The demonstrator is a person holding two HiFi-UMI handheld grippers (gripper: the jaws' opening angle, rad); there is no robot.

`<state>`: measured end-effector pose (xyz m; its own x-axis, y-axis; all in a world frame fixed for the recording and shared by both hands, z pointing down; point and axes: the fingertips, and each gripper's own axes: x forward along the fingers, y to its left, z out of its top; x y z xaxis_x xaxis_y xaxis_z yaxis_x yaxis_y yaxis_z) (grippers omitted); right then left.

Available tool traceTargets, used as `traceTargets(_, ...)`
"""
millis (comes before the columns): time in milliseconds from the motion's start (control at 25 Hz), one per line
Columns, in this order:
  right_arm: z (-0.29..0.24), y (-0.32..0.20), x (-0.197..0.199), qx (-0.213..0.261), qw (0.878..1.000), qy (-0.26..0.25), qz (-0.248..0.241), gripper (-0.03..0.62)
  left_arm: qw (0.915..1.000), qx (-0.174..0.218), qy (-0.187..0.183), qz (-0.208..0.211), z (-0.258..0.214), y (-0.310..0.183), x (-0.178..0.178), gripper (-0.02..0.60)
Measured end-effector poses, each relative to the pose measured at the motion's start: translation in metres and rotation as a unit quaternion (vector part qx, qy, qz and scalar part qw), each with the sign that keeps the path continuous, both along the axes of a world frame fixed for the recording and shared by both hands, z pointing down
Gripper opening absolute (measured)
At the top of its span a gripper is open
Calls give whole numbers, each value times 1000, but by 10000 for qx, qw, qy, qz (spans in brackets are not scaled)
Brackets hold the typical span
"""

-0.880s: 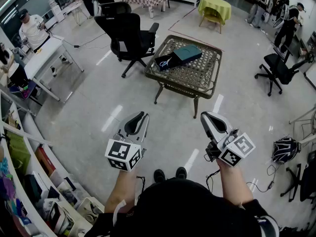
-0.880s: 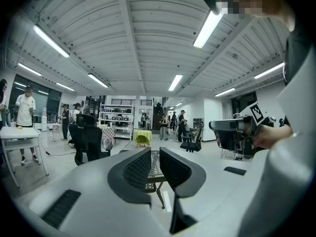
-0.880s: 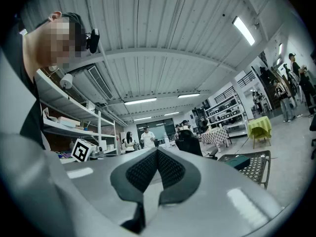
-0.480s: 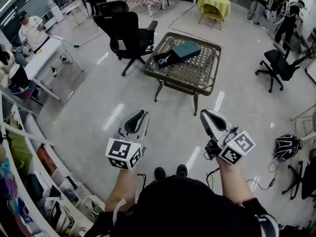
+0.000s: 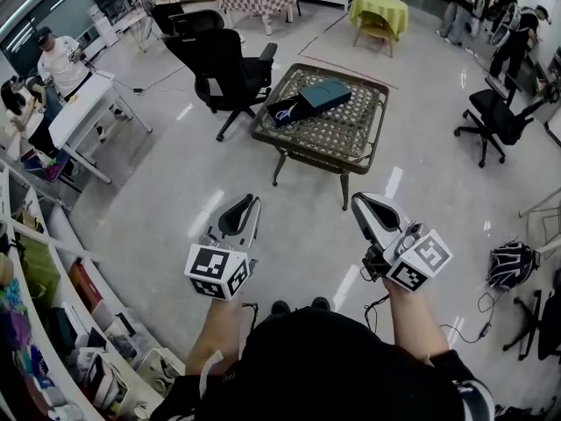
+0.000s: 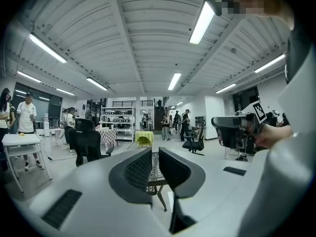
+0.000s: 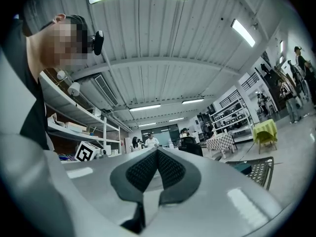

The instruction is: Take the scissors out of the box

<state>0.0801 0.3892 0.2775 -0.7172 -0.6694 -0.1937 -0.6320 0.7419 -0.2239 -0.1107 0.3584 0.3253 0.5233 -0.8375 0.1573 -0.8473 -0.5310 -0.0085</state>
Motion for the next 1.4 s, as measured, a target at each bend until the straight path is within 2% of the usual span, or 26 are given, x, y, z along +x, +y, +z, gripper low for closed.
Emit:
traceTargets(120,0,6,14,176,9995,233,84,9,9998,132,-19,-120,-5,5,11,37)
traceTargets(240,1,10,24,207,9996,197,36,9,9996,170,-44,-214,-4,10,18,34)
traceTargets(440,8,7,35,32,10000,-31,-39,9,9997,106,-67,-226,0,8,25,32)
traceTargets(720,22,-18,39,-225,9997,-82,-16,9,9997,58,-19,-246,7,-9,21,32)
traceTargets(960,29,-61,28,-407,9992,7,-1,9,9997,-30,81,-220,16,-53,10,32)
traceTargets(1400,34,-171,-30,-640,9977,207,-6,9,9995,-38,300,-84,25,-166,-40,26)
